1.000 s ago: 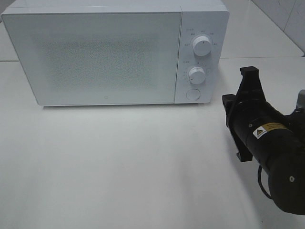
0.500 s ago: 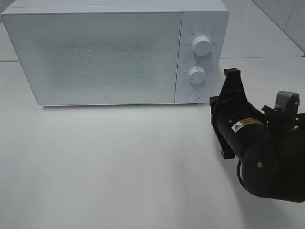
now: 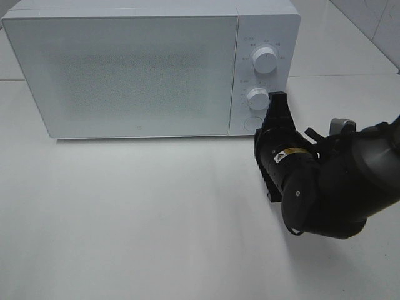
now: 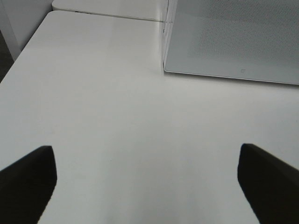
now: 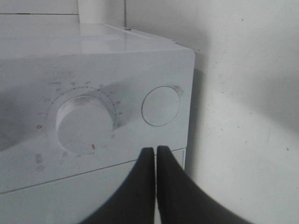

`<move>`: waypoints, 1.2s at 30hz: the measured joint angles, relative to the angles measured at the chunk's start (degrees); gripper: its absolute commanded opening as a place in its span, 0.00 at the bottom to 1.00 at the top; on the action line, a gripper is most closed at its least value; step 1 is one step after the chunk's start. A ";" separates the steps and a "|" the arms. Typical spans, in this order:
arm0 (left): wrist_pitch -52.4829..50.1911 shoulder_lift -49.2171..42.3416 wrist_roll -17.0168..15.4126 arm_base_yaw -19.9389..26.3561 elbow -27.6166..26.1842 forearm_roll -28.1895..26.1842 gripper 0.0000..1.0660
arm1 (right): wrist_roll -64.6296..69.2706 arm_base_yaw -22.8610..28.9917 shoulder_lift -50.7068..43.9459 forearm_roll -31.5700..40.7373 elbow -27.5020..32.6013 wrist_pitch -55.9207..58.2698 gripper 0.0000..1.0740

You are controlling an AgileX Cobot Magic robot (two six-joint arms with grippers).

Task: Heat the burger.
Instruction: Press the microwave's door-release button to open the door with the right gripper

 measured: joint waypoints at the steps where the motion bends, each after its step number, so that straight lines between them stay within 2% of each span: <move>1: 0.00 0.00 0.00 0.00 0.00 0.00 0.92 | 0.00 -0.92 0.57 0.00 -1.15 1.20 0.00; 8: 0.00 0.00 0.00 0.00 0.00 0.00 0.92 | 0.00 -3.78 2.81 -0.46 -5.84 4.13 0.00; 16: 0.00 0.00 0.00 0.00 0.00 0.00 0.92 | 0.00 -4.47 5.44 -0.63 -8.82 5.79 0.00; 36: 0.00 0.00 0.00 0.00 0.00 0.00 0.92 | 0.06 -7.10 7.79 -3.27 -11.86 7.73 0.00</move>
